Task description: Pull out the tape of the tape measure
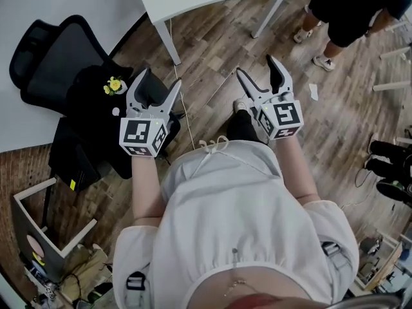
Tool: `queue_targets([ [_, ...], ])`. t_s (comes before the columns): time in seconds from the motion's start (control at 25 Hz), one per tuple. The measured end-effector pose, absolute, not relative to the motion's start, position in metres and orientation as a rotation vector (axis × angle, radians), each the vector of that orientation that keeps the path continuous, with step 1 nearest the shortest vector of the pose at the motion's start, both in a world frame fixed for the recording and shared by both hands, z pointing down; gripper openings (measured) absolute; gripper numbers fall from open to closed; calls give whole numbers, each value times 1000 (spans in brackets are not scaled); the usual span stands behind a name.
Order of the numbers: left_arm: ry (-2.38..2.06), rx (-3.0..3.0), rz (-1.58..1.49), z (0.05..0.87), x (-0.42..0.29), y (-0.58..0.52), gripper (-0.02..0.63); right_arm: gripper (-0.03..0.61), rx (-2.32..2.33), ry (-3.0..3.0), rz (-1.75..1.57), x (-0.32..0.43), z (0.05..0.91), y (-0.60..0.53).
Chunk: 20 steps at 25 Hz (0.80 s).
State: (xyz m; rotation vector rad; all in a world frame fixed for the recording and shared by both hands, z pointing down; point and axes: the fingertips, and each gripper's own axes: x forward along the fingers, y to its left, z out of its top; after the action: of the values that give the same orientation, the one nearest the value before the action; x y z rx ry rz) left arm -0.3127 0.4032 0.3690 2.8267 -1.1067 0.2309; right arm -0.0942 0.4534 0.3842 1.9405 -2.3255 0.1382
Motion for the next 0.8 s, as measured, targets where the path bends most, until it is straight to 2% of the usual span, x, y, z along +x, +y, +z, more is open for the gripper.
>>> queue_targets([
  [0.56, -1388, 2688, 229, 350, -128, 284, 342, 354, 1676, -2497, 183, 89, 370, 298],
  [0.8, -1446, 2627, 323, 360, -107, 240, 342, 353, 1624, -2503, 252, 124, 382, 245],
])
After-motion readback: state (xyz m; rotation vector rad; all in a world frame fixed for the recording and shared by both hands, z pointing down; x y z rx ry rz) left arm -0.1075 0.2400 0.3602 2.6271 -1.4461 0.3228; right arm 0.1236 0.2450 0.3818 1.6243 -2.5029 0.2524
